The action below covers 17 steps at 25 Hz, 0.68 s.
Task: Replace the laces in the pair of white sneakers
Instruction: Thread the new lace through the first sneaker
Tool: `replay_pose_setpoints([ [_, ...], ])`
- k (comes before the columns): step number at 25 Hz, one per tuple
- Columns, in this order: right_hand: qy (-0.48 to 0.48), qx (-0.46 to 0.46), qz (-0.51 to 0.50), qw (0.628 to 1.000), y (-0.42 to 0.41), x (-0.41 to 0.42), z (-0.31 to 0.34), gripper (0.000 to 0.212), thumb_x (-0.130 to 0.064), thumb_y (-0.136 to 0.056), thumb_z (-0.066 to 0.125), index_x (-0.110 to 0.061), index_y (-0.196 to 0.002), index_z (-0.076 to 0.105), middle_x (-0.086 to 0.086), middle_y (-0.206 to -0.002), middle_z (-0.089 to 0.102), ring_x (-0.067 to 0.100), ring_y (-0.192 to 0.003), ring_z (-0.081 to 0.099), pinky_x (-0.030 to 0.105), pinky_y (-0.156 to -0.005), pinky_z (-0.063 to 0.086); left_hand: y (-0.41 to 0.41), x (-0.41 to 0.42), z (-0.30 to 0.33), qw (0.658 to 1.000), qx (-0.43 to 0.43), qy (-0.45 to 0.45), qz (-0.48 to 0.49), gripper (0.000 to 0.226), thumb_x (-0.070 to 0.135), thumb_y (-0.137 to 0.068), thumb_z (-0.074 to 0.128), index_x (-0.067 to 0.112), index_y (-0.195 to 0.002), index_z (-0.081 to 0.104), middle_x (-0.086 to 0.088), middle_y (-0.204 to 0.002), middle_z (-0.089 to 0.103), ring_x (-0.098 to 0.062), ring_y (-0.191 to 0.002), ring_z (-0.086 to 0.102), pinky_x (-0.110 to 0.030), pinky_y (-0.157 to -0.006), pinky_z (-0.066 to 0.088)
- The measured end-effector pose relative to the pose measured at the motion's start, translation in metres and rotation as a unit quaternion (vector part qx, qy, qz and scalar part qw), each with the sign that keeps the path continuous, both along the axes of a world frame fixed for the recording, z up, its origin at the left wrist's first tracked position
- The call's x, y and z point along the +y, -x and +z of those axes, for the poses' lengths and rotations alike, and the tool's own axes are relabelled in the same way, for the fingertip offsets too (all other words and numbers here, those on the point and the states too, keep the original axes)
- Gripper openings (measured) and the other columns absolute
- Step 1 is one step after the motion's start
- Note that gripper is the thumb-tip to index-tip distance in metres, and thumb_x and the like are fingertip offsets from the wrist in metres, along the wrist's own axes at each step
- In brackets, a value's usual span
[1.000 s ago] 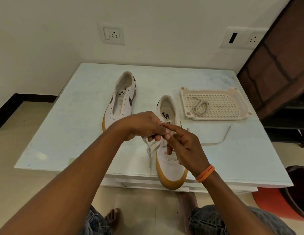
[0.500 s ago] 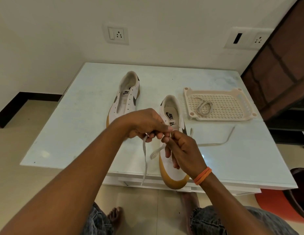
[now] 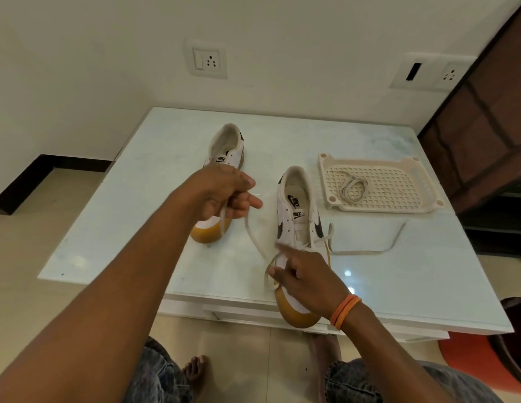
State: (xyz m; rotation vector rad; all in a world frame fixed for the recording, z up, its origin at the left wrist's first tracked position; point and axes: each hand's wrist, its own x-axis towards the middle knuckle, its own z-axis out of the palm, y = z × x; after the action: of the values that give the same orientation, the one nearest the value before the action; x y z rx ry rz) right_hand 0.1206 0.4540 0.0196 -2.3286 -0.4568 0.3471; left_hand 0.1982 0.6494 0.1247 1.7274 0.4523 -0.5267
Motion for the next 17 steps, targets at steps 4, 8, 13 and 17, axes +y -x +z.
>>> replay_pose_setpoints([
  [4,-0.154,-0.151,-0.126,0.968,-0.002,-0.003,0.010,0.065,-0.023,-0.087,0.069,-0.024,-0.144,0.037,-0.015,-0.066,0.057,0.004,-0.058,0.057,0.009,-0.057,0.042,0.010,-0.039,-0.016,0.990,0.082,0.106,-0.046,0.025,0.010,-0.102,0.044,-0.005,-0.113,0.061,-0.024,-0.105,0.068,-0.032,-0.093,0.070,-0.039,-0.079,0.059],
  [8,-0.099,-0.269,-0.112,0.951,-0.004,-0.008,0.001,0.050,-0.021,-0.089,0.065,-0.020,-0.137,0.050,-0.009,-0.093,0.064,-0.002,-0.062,0.051,0.015,-0.061,0.050,0.009,-0.051,-0.027,0.962,0.145,0.226,-0.048,0.031,0.003,-0.096,0.042,-0.011,-0.119,0.057,-0.023,-0.108,0.063,-0.034,-0.103,0.062,-0.043,-0.093,0.052],
  [13,-0.079,-0.399,-0.053,0.912,-0.010,-0.010,-0.004,0.022,-0.025,-0.092,0.057,-0.012,-0.101,0.071,0.003,-0.084,0.068,0.008,-0.068,0.058,0.010,-0.068,0.047,0.009,-0.056,-0.033,0.948,0.165,0.264,-0.067,0.032,0.002,-0.094,0.041,0.001,-0.124,0.050,-0.006,-0.069,0.040,-0.018,-0.068,0.045,-0.033,-0.084,0.050],
  [17,-0.371,-0.056,-0.242,0.895,-0.011,-0.010,0.018,0.013,-0.018,-0.096,0.054,-0.010,-0.090,0.063,0.007,-0.067,0.061,0.016,-0.047,0.054,0.026,-0.046,0.046,0.007,-0.051,-0.031,0.989,0.066,0.018,-0.128,0.021,0.005,-0.092,0.050,-0.004,-0.100,0.067,-0.014,-0.087,0.072,-0.026,-0.086,0.071,-0.035,-0.081,0.057],
])
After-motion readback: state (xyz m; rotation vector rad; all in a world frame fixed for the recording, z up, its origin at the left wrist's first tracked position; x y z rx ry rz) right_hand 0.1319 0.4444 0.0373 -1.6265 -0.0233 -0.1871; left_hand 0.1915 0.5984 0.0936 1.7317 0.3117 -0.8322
